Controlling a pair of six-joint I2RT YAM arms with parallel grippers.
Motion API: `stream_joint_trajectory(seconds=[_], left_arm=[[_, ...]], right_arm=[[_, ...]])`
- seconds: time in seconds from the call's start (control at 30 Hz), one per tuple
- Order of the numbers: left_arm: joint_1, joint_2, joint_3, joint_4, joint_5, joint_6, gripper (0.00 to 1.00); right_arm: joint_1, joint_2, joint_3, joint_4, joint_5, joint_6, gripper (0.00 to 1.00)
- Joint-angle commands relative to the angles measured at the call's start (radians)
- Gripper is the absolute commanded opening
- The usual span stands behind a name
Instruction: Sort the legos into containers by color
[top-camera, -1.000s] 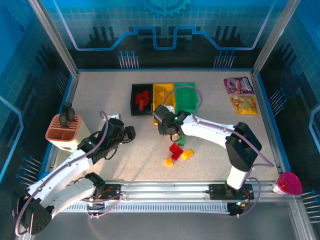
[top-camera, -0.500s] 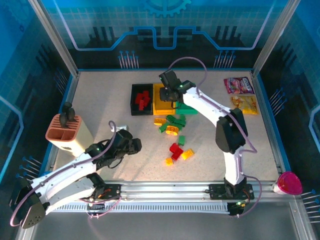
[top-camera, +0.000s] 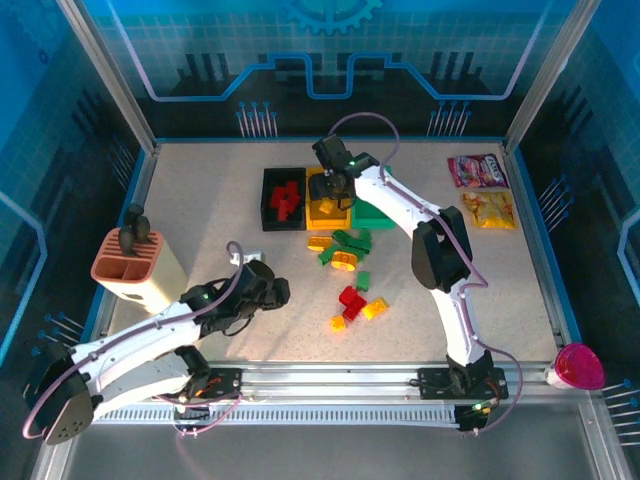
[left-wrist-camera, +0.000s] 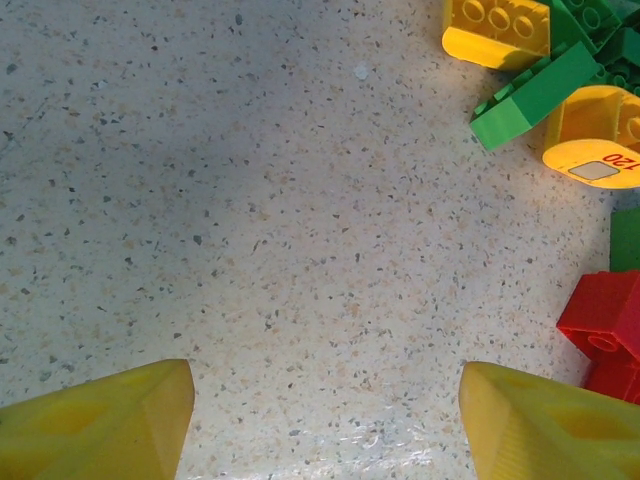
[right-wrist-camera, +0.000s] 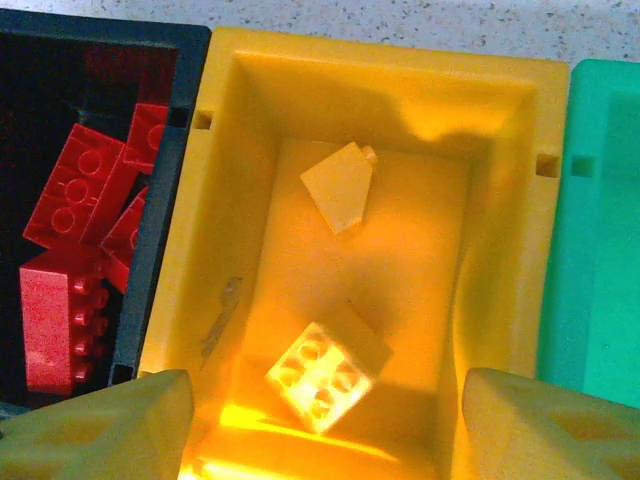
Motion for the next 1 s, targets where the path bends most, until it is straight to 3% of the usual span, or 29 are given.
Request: stream_joint_trajectory(seconds=[0.0, 0.13, 0.5, 0.73, 0.97], left_arm=[[-0.006, 0.041, 0.070, 0.036, 0.007, 0.023, 0.73], [0.024, 0.136, 0.134, 0.064, 0.043, 0.042, 0.74], [0.217, 0.493, 0.336, 0.169, 0.339, 0.103, 0.74], [0.261, 0.751, 0.545, 0.129, 0.391, 0.165, 0.72], [0.291, 0.915, 0.674, 0.101, 0.422, 0.193, 0.69]], right_arm=[[0.000, -0.104, -0.082, 0.025, -0.020, -0.008, 0.74], [0.001, -0.221, -0.208, 0.087, -0.036, -0.005, 0.74], [-0.012, -0.602, -0.728, 0.307, -0.082, 0.058, 0.73], [-0.057, -0.789, -0.970, 0.342, -0.080, 0.085, 0.73], [-0.126, -0.960, -1.120, 0.357, -0.093, 0.097, 0.72]])
